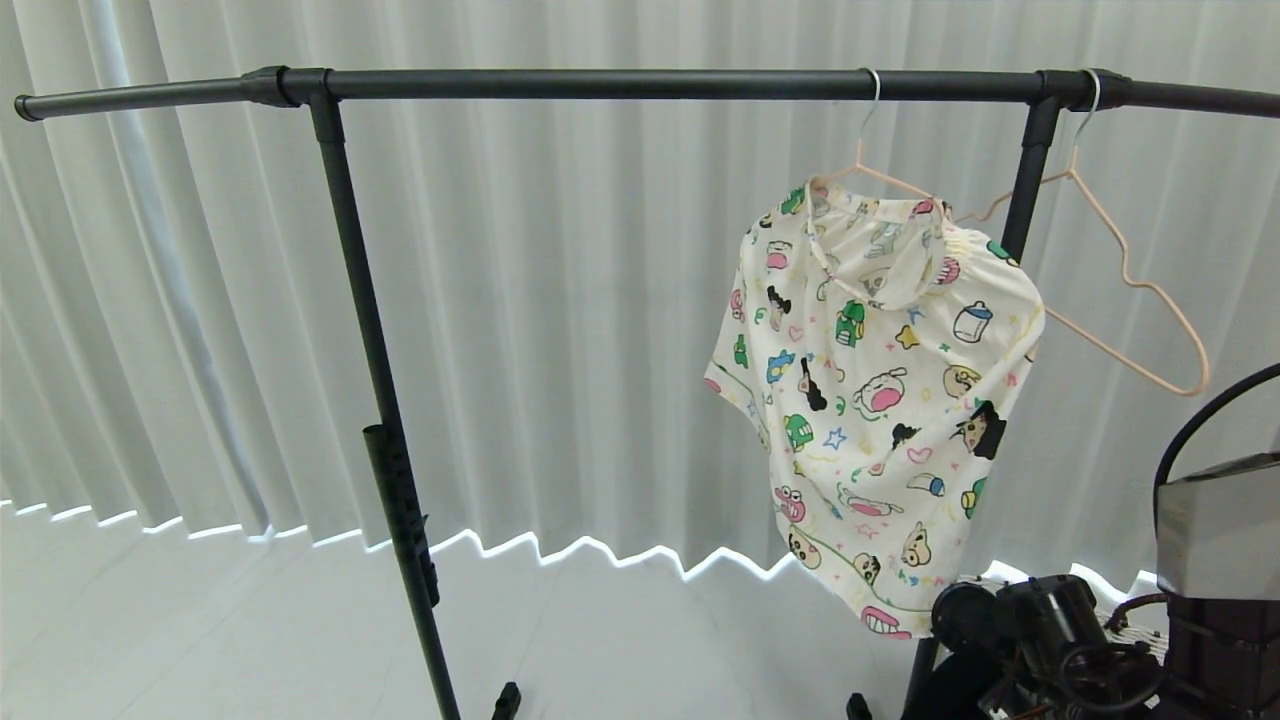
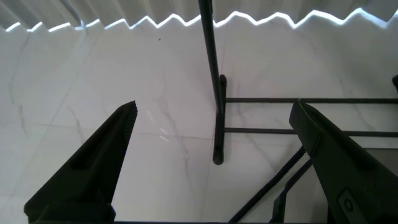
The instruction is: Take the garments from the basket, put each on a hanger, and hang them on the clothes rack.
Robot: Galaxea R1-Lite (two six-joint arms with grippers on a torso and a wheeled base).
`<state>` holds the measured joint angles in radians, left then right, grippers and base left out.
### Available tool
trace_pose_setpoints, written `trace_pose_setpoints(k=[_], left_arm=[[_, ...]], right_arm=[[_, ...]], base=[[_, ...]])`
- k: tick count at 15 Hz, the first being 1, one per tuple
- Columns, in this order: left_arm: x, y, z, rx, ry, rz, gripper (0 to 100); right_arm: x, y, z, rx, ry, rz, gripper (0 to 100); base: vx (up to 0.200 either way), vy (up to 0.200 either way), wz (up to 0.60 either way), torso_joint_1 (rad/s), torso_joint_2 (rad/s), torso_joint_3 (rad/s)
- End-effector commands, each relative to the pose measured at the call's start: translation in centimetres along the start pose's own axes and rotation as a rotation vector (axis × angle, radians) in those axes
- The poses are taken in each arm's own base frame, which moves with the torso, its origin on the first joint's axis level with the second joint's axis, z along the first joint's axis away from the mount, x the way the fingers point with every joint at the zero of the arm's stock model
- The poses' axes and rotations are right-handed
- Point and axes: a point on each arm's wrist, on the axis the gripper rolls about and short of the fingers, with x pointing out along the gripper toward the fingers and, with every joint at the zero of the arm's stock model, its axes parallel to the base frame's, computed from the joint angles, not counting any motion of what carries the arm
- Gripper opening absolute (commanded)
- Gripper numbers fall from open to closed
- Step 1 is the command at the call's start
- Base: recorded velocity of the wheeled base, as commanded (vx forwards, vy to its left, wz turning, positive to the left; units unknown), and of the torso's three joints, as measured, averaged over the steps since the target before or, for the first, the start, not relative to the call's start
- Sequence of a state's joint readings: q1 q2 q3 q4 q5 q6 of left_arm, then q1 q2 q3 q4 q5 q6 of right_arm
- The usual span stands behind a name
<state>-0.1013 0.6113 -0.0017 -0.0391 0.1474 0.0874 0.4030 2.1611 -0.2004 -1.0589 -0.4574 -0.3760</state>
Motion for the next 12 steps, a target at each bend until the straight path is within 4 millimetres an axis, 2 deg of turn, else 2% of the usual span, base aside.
trace_pose_setpoints(k=[1,5,6,8,11,12], left_arm=[[-0.1,0.0,0.0,-0.007,-0.015,0.001,100],[-0.1,0.0,0.0,-0.005,-0.010,-0.013,100],[-0.1,0.0,0.0,-0.007,-0.012,-0.013,100],[-0.1,0.0,0.0,-0.008,-0.016,-0.011,100],[-0.1,0.0,0.0,-0.006,-0.015,-0.014,100],[-0.1,0.0,0.0,-0.007,-0.015,-0.014,100]], right_arm=[[-1.7,-0.2,0.7,0.001,-0.068,-0.001,0],[-6.7,1.1,0.0,-0.063,-0.198,0.067,0],[-7.2,1.1,0.2,-0.065,-0.226,0.069,0],[-8.0,0.9,0.9,-0.056,-0.281,0.061,0],[-9.3,-0.4,4.0,-0.060,-0.428,0.006,0],[-9.8,-1.0,5.6,-0.056,-0.469,-0.013,0]], base=[[0.000,0.000,0.00,0.000,0.00,0.000],[0.000,0.000,0.00,0.000,0.00,0.000],[0.000,0.000,0.00,0.000,0.00,0.000],[-0.200,0.000,0.00,0.000,0.00,0.005],[-0.200,0.000,0.00,0.004,0.00,-0.001],[-0.200,0.000,0.00,-0.002,0.01,0.002]])
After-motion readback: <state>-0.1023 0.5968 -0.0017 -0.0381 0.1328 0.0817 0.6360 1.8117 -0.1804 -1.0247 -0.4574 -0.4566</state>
